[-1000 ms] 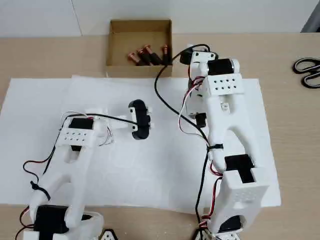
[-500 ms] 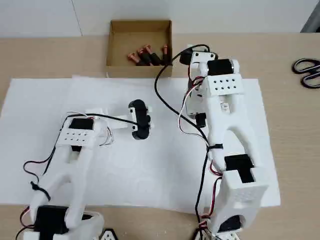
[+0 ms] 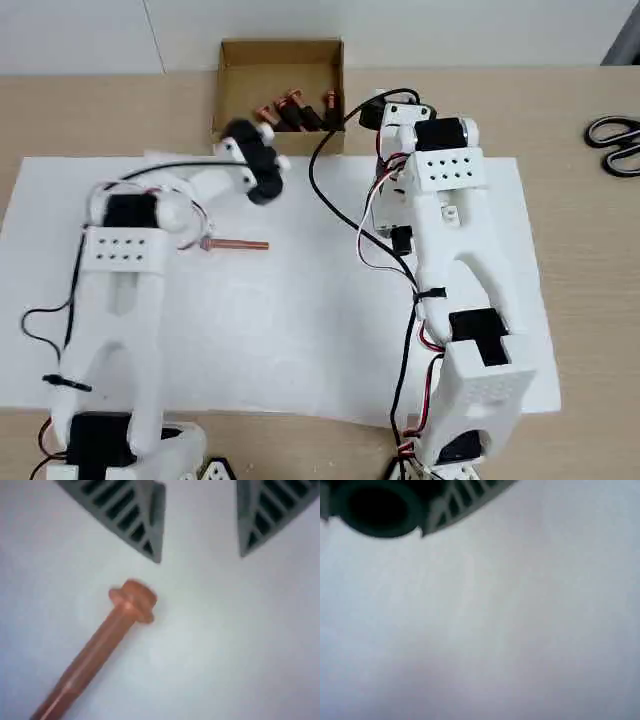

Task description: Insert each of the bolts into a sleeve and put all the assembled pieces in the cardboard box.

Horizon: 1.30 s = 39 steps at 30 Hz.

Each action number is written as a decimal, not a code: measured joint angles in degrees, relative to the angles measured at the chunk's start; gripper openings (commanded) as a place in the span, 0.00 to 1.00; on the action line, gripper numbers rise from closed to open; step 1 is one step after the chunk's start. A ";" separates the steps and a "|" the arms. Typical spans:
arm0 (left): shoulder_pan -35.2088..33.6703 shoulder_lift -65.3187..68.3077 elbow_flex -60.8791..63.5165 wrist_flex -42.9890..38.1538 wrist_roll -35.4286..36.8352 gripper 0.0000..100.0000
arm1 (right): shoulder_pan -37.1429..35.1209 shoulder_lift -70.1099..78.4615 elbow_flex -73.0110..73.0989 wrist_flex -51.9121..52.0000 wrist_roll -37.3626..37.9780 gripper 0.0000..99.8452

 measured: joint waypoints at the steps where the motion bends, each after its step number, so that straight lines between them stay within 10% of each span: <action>1: -0.62 0.00 -1.93 2.29 0.26 0.10 | 0.00 0.00 0.00 0.00 0.00 0.01; 15: -2.90 0.00 -24.62 26.81 22.42 0.10 | 0.00 0.00 0.00 0.00 0.00 0.01; 28: -6.33 -0.35 -35.08 26.46 82.37 0.10 | 0.00 0.00 0.00 0.00 0.00 0.01; 39: 3.43 -1.67 -24.09 26.90 88.79 0.10 | 0.09 0.00 0.00 0.00 0.00 0.01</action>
